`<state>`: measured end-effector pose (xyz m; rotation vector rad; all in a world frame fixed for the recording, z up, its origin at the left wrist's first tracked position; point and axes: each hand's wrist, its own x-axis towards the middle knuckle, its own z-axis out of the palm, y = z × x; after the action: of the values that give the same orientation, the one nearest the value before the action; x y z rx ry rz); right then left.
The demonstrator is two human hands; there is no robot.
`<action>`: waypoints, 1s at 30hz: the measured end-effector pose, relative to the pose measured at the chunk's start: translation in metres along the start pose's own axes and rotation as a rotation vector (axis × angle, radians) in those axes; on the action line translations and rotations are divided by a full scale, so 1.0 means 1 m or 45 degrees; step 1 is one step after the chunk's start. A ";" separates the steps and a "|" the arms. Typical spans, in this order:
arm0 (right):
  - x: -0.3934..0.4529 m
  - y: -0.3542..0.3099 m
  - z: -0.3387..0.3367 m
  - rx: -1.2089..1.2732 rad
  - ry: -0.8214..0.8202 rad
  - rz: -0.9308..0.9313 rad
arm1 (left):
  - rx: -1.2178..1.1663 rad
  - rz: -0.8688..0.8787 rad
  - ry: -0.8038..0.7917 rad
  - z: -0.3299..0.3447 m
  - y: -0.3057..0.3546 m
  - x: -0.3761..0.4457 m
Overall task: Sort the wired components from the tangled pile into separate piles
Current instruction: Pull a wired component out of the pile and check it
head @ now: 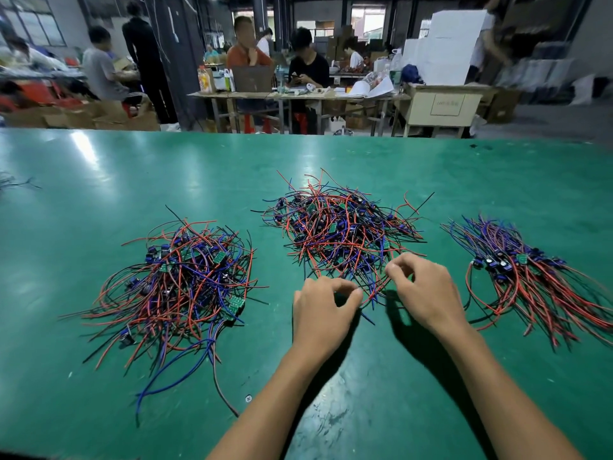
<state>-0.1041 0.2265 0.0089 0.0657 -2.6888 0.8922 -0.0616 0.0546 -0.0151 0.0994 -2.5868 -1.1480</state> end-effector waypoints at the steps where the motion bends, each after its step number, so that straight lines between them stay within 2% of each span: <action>1: -0.001 -0.001 0.003 -0.014 0.030 -0.017 | 0.036 0.017 -0.012 0.000 0.000 0.000; 6: -0.006 -0.005 0.023 -0.172 -0.032 -0.082 | -0.013 0.018 -0.026 0.001 0.000 0.000; 12: -0.007 -0.004 0.021 0.059 0.117 -0.148 | -0.230 -0.013 0.042 -0.001 0.000 0.001; 15: -0.010 -0.012 0.020 0.320 0.191 -0.215 | -0.255 -0.044 0.033 -0.001 -0.001 0.001; 21: -0.016 -0.023 0.008 0.566 0.531 -0.457 | -0.291 -0.063 0.082 0.000 -0.001 0.003; 23: -0.020 -0.023 0.006 0.521 0.577 -0.651 | -0.478 -0.115 0.062 0.001 0.001 0.005; 25: -0.027 -0.028 0.007 0.457 0.537 -0.874 | -0.825 -0.269 -0.022 -0.002 0.005 0.008; 28: -0.038 -0.042 0.015 0.375 0.316 -1.165 | -1.276 -0.532 -0.075 -0.016 0.007 0.014; 30: -0.042 -0.047 0.022 0.364 0.141 -1.228 | -1.478 -0.626 -0.139 -0.024 0.004 0.016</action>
<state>-0.0634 0.1735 0.0063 1.2003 -1.9905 0.8676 -0.0690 0.0374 0.0065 0.4105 -1.5983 -2.6609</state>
